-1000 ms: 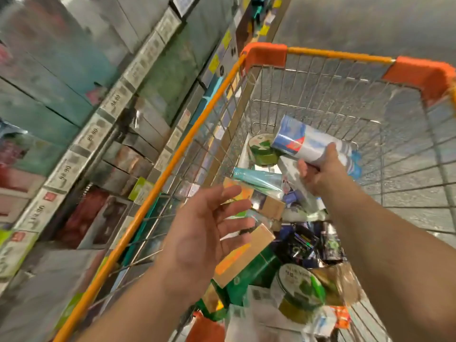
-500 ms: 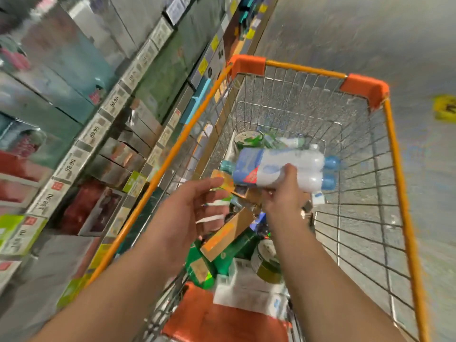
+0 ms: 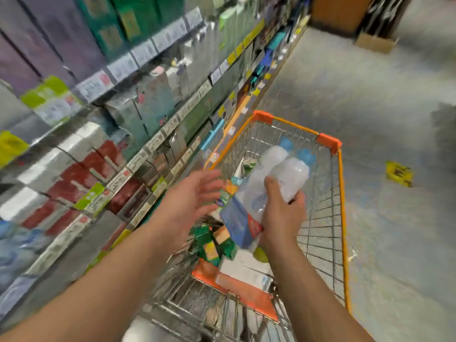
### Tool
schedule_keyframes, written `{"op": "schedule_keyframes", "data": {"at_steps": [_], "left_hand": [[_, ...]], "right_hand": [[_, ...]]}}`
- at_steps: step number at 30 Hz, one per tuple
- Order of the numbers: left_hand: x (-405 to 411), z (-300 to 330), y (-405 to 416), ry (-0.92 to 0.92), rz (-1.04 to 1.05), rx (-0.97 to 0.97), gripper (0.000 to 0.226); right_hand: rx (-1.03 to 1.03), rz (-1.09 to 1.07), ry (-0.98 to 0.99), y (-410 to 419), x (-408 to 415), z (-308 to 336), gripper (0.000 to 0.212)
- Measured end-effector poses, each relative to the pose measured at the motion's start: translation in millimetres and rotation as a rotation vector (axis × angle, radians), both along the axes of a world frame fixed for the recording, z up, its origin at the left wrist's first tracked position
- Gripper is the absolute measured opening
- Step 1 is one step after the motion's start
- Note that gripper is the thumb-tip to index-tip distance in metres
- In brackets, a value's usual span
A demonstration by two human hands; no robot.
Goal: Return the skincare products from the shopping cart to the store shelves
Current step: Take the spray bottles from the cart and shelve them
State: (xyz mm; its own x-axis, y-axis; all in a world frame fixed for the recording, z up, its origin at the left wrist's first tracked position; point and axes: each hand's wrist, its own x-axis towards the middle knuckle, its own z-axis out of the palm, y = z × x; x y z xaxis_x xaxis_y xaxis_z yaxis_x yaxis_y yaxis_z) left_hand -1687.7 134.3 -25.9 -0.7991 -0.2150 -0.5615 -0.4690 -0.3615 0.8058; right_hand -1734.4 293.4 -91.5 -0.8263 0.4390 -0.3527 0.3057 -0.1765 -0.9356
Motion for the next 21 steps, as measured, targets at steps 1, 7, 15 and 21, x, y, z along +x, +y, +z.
{"op": "schedule_keyframes", "data": {"at_steps": [1, 7, 15, 21], "left_hand": [[8, 11, -5, 0.02, 0.022, -0.024, 0.025], [62, 82, -46, 0.203, 0.045, -0.128, 0.018], [168, 147, -106, 0.387, 0.132, 0.021, 0.064], [267, 173, -155, 0.499, 0.267, -0.103, 0.055]], "right_hand": [[-0.001, 0.053, 0.034, -4, 10, 19, 0.031], [-0.135, 0.375, 0.151, -54, 72, 119, 0.047], [-0.306, 0.784, 0.25, -132, 150, 194, 0.051], [-0.329, 1.049, 0.312, -200, 215, 225, 0.065]]}}
